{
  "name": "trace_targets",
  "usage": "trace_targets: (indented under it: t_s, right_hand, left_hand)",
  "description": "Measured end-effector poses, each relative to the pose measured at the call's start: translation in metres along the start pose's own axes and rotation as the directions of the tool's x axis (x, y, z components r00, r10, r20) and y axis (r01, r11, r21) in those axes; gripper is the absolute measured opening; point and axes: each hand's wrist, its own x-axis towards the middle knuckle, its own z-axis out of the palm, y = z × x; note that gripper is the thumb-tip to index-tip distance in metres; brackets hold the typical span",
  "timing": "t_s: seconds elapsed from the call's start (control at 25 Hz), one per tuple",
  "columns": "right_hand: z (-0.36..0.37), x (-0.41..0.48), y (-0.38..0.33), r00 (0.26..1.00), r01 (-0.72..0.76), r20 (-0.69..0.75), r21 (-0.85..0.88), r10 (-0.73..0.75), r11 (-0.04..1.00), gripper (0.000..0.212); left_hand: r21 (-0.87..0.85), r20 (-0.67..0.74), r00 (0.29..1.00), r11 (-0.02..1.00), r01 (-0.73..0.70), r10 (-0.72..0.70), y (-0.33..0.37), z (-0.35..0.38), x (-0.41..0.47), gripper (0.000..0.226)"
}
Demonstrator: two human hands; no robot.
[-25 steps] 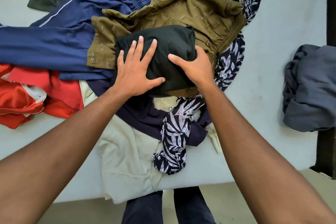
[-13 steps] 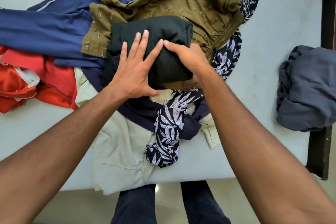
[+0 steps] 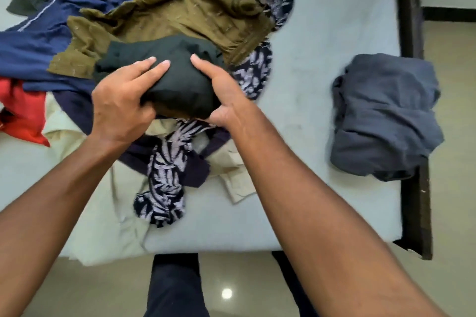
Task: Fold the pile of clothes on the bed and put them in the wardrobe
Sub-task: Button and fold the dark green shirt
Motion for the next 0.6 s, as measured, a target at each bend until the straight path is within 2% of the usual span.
trace_targets:
  t_s: [0.08,0.2,0.36,0.48,0.6]
  right_hand:
    - [-0.047,-0.030,-0.017,0.998,0.033,0.046,-0.056,-0.031,0.998,0.071]
    - [-0.125,-0.081,-0.047,0.975,0.215,-0.020,-0.127,-0.219,0.968,0.067]
    - [-0.231,-0.143,-0.085,0.900,0.415,-0.073,-0.160,-0.430,0.896,0.051]
    - [-0.300,-0.177,-0.113,0.845,0.514,-0.074,-0.164,-0.530,0.842,0.053]
    - [-0.354,-0.186,-0.133,0.799,0.568,-0.140,-0.145,-0.585,0.810,0.059]
  left_hand:
    - [0.032,-0.043,0.999,0.999,-0.031,0.032,0.058,0.006,-0.004,0.072]
    - [0.044,-0.089,0.988,0.991,-0.125,0.128,0.147,0.039,-0.009,0.050]
    - [0.032,-0.104,0.982,0.988,-0.154,0.156,0.257,0.086,0.000,0.071]
    - [0.021,-0.104,0.968,0.974,-0.226,0.227,0.325,0.113,0.013,0.065]
    - [-0.021,-0.018,0.948,0.948,-0.318,0.317,0.353,0.141,0.030,0.063]
